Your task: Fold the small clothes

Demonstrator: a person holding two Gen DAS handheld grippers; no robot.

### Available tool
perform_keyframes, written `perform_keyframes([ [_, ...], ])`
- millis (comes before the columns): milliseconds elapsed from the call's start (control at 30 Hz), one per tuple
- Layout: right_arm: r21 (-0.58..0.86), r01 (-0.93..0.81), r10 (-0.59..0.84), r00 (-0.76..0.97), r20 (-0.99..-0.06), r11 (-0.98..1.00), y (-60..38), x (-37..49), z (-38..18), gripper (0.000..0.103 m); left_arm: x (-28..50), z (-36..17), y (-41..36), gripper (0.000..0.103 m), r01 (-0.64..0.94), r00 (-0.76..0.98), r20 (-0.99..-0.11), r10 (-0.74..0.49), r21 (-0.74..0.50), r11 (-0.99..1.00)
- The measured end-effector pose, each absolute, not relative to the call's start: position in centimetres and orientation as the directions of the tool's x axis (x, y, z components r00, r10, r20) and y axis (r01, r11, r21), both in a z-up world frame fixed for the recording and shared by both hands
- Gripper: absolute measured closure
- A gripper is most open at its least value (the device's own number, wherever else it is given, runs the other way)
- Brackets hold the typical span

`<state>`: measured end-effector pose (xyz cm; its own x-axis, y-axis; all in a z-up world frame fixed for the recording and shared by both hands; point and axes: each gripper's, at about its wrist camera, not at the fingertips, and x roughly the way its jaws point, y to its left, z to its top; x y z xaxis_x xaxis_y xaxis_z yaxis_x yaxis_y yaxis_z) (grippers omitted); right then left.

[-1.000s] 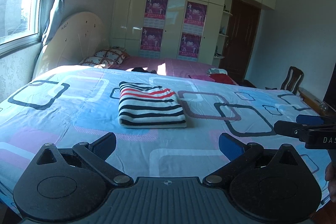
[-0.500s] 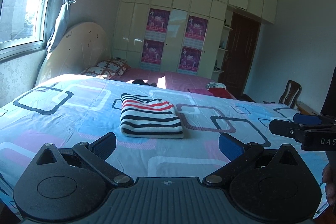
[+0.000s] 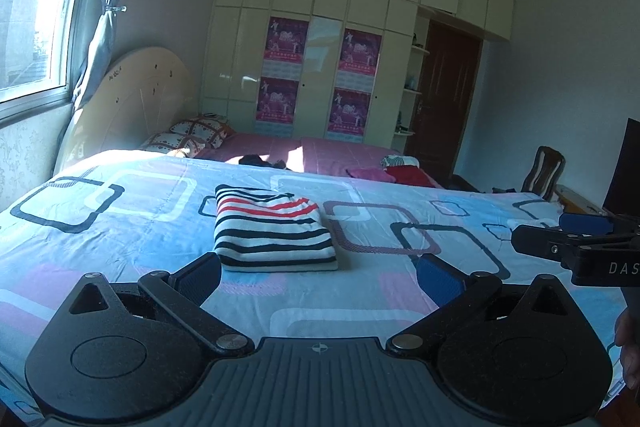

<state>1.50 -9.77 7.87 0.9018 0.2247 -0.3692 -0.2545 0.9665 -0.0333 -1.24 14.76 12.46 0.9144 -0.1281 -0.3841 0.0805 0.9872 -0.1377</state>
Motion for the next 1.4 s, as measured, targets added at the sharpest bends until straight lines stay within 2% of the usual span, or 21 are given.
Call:
perform_keyframes([
  [1400,-0.025,-0.251,0.224,0.903,-0.366,0.968,-10.6,1.2,8.1,0.001,-1.7,13.0,13.1,0.000,0.088,0.923,-0.365,-0.125,-0.115,0.989],
])
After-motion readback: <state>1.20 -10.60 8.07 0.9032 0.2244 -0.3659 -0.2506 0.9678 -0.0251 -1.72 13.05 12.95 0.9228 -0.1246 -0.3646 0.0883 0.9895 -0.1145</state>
